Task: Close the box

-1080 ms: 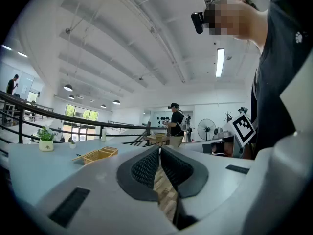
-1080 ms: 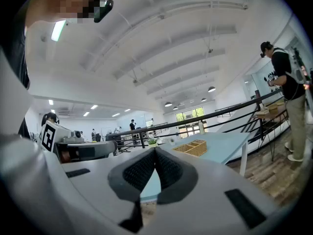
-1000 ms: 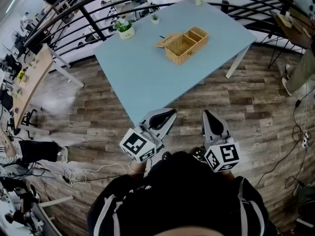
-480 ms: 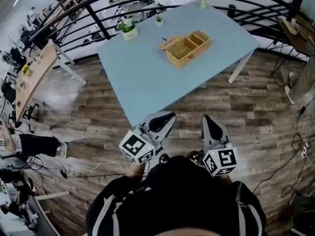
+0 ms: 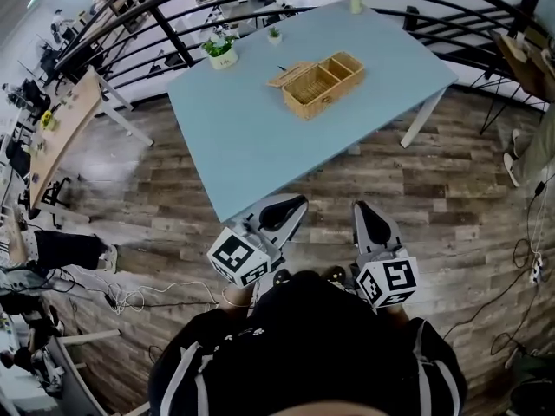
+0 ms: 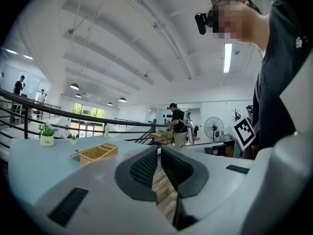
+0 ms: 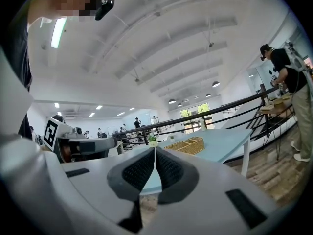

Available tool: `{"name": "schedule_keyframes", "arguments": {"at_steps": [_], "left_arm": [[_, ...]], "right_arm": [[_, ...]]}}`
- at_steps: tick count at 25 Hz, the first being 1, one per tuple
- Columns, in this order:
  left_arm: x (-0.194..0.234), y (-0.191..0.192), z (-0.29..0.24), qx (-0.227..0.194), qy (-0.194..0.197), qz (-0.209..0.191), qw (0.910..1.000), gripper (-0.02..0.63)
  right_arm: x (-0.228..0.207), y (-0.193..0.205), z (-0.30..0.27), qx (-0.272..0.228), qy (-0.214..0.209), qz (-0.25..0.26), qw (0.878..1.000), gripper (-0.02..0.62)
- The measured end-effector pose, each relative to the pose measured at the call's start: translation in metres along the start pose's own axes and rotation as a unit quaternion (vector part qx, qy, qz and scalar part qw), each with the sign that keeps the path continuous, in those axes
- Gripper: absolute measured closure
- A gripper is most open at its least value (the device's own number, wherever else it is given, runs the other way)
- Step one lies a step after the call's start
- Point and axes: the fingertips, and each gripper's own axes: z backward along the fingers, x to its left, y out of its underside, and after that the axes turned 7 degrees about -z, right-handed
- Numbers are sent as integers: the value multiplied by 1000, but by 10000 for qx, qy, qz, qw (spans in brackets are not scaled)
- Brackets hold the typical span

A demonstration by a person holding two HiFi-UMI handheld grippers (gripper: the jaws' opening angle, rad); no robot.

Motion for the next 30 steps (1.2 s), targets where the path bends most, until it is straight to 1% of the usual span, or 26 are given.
{"name": "schedule_keyframes", "arguments": {"at_steps": [6,10,14,19,23,26,30], "left_arm": [[-8,-1,-13,83,-54,-17,9999,583],[-15,-3,-20,59,-102,5,9999,583],[-19,-5,-27,79,-120,-41,9999,581],[-15,-3,-29,73,-173,102,9998,580],[-7,0,-38,52,-132,122,9998,580],[1,5,-49,-6,-70,226,9997,573],[15,8,-71,-76,55,287,9995,554]], "right_arm": [[-14,-1,3,52,-180,-45,9998,560],[-29,-5,8,13,-86,-63,9999,537],[-39,-6,8,64,-151,-18,9999,516],[-42,-7,4,62,-189,13,9998,506],[-44,-6,-6,225,-272,128,9993,492],[-51,-10,-10,198,-218,147,9995,492],[-69,-21,-17,105,-3,203,9997,492]]}}
